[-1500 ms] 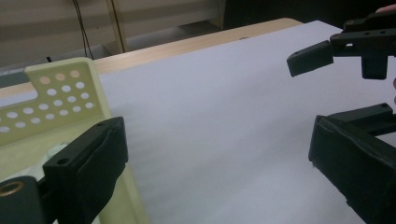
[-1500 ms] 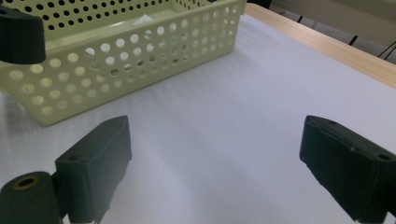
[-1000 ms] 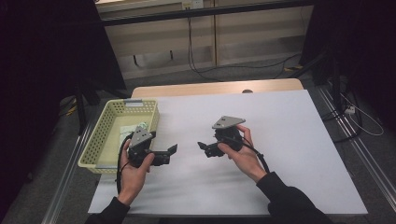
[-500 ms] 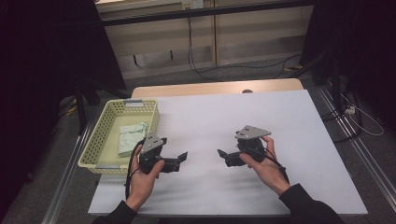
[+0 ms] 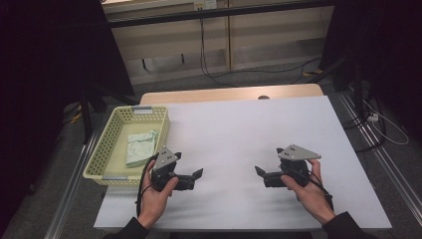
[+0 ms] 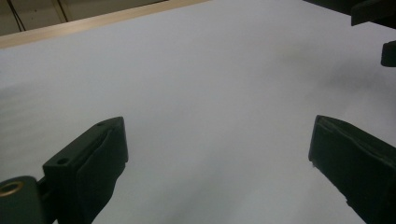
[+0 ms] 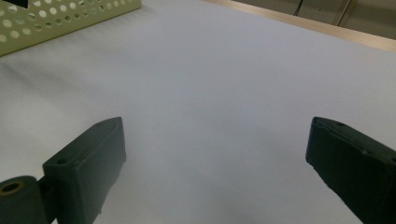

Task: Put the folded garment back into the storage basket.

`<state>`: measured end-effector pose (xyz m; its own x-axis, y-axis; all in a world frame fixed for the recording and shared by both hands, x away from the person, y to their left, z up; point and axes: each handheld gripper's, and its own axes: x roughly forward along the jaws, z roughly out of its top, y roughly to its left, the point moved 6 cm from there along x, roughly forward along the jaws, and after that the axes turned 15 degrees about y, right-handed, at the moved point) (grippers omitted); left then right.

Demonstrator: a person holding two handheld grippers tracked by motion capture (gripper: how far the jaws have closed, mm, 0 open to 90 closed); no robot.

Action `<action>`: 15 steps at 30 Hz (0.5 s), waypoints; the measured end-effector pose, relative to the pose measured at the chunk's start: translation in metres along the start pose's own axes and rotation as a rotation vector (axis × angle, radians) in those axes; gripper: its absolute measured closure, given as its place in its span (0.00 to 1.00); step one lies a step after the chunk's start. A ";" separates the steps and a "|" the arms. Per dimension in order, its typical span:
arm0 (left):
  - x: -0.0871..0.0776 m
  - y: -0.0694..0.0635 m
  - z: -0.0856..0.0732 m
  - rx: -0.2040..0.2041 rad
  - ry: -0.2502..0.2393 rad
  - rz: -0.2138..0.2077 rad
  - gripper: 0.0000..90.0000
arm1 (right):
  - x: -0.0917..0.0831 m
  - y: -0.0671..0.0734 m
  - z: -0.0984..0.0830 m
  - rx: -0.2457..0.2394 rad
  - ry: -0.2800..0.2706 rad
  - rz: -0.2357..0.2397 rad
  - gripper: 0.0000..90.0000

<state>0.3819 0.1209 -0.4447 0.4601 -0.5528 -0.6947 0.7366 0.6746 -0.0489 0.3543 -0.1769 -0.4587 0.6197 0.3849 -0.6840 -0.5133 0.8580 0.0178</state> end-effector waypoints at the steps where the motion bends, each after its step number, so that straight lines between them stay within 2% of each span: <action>1: 0.000 0.000 -0.001 -0.007 -0.001 -0.003 0.05 | -0.003 -0.002 -0.002 0.005 -0.003 -0.007 0.05; 8: 0.000 0.000 -0.006 -0.006 0.006 0.007 0.05 | -0.019 -0.015 -0.018 0.045 -0.017 -0.046 0.05; 15: 0.000 -0.004 -0.010 -0.001 0.017 0.008 0.05 | -0.030 -0.022 -0.034 0.076 -0.019 -0.079 0.05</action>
<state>0.3734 0.1232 -0.4519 0.4576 -0.5390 -0.7071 0.7325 0.6794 -0.0439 0.3262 -0.2188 -0.4636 0.6681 0.3209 -0.6713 -0.4163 0.9090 0.0202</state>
